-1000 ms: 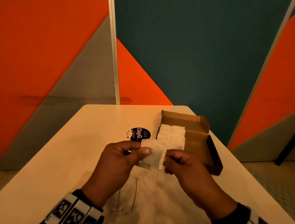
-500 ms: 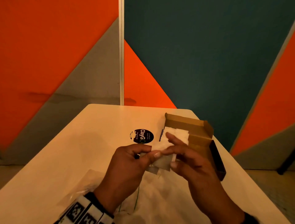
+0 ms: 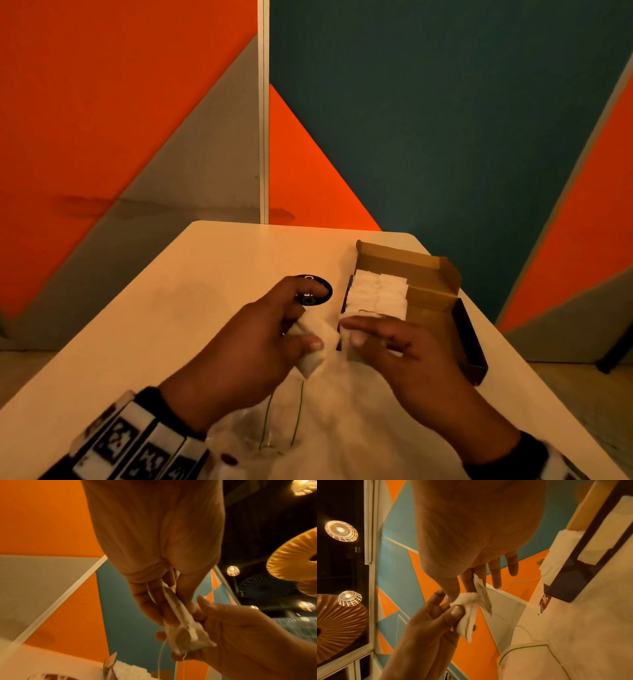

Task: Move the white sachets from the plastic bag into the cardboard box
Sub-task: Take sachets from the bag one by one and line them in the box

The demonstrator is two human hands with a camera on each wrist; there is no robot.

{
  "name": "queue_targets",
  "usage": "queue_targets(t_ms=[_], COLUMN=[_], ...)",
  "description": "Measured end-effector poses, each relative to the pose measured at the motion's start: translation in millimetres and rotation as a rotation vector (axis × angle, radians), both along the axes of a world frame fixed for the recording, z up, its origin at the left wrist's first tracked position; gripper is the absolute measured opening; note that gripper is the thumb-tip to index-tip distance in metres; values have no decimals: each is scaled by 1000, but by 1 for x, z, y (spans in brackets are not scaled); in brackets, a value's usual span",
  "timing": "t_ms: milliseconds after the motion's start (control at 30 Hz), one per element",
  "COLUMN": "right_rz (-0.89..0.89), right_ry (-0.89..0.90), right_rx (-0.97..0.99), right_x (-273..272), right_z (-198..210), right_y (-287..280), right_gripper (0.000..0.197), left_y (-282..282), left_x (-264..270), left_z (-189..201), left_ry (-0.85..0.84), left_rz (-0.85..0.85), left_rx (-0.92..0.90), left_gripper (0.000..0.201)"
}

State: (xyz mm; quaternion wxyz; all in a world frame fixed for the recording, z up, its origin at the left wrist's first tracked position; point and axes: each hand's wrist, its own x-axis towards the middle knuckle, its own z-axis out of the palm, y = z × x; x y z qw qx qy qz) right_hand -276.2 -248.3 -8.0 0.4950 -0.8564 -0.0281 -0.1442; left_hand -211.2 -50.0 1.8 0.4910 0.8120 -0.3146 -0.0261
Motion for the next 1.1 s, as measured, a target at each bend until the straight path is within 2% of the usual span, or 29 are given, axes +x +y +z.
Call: queue_targets(t_ms=[133, 267, 400, 567, 700, 800, 867, 1000, 1100], right_rz=[154, 64, 51, 27, -52, -107, -70, 127, 110], right_ry=[153, 195, 239, 289, 328, 231, 177, 186, 214], right_rx=[-58, -83, -106, -235, -340, -244, -124, -203, -158], right_x=[0, -1, -5, -7, -6, -6, -7, -3, 0], right_z=[-2, -5, -7, -12, -15, -10, -3, -5, -3], right_y=[14, 13, 6, -4, -17, -20, -13, 6, 10], right_gripper=[19, 14, 5, 6, 8, 13, 18, 23, 12], left_y=[-6, -5, 2, 13, 24, 27, 24, 12, 11], left_x=[-6, -6, 2, 12, 20, 22, 18, 10, 8], left_z=[18, 27, 31, 35, 38, 36, 33, 28, 23], left_ry=[-216, -274, -261, -315, -305, -250, -206, -135, -88], left_rz=[-97, -125, -102, -49, 28, 75, 68, -2, -35], left_rx=[385, 560, 557, 572, 588, 564, 515, 427, 392], left_gripper=[56, 48, 39, 11, 8, 5, 3, 1, 3])
